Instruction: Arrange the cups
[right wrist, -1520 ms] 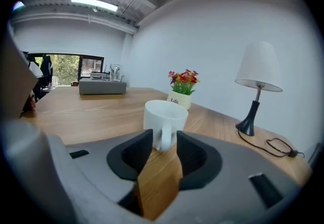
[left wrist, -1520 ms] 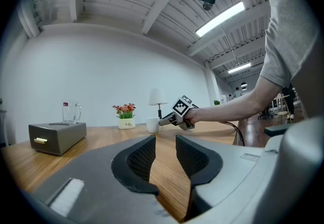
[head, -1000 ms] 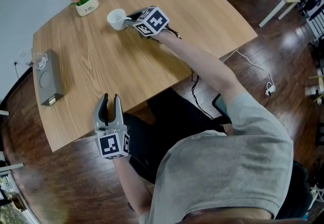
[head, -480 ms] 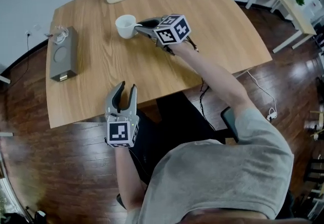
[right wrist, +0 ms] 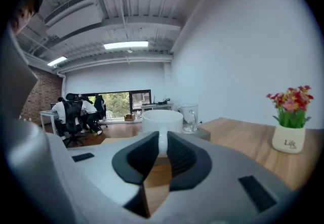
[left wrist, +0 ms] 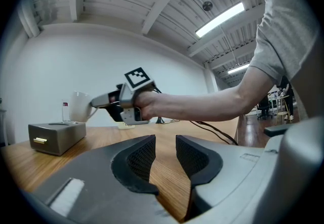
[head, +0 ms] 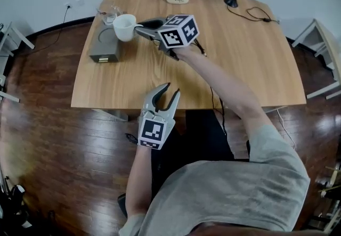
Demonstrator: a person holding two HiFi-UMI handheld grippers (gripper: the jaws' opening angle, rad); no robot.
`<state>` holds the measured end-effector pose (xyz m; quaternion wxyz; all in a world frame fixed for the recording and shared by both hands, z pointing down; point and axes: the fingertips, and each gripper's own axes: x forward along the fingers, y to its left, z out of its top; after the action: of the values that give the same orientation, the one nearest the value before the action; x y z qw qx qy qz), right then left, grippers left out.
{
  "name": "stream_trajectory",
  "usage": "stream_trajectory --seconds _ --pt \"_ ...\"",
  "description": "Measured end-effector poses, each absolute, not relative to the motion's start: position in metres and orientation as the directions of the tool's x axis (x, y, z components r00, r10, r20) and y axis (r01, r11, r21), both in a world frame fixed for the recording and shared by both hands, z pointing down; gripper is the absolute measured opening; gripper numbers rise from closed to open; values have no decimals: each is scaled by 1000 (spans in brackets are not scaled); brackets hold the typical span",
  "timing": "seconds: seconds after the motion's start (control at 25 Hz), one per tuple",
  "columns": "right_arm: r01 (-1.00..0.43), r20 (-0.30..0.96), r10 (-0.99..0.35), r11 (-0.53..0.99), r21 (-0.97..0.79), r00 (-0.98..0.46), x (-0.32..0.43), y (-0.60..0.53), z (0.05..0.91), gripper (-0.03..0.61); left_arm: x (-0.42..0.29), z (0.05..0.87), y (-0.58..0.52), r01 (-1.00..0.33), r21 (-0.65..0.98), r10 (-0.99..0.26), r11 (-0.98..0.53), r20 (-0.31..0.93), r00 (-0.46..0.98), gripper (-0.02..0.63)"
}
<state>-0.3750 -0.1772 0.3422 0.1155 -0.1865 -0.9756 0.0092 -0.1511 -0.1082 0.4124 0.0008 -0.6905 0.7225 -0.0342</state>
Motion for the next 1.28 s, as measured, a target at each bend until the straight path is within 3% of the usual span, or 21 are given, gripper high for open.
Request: stream_trajectory --seconds 0.36,0.76,0.88,1.0,1.12,1.16,1.28 --pt "384 300 369 923 -10 -880 -454 -147 358 64 -150 412 -108 -998 -49 -998 40 47 -42 120" --pt "401 318 380 916 0 -869 -477 -138 371 64 -151 412 -108 -998 -51 -998 41 46 -43 120" --pt "393 347 352 918 50 -869 -474 -141 375 91 -151 412 -108 -998 -51 -998 41 47 -43 120" --pt "362 360 325 931 39 -875 -456 -153 374 150 -151 411 -107 -998 -53 -998 40 43 -43 120" --pt "399 298 383 917 -7 -874 -408 -159 359 135 -154 411 -107 -997 -56 -998 49 41 -51 120" --pt "416 268 407 909 -26 -873 -384 -161 356 97 -154 412 -106 -997 -57 -998 48 42 -51 120" --pt "393 188 398 917 -64 -898 -295 -181 354 97 -155 413 -105 -997 -59 -998 41 45 -43 120"
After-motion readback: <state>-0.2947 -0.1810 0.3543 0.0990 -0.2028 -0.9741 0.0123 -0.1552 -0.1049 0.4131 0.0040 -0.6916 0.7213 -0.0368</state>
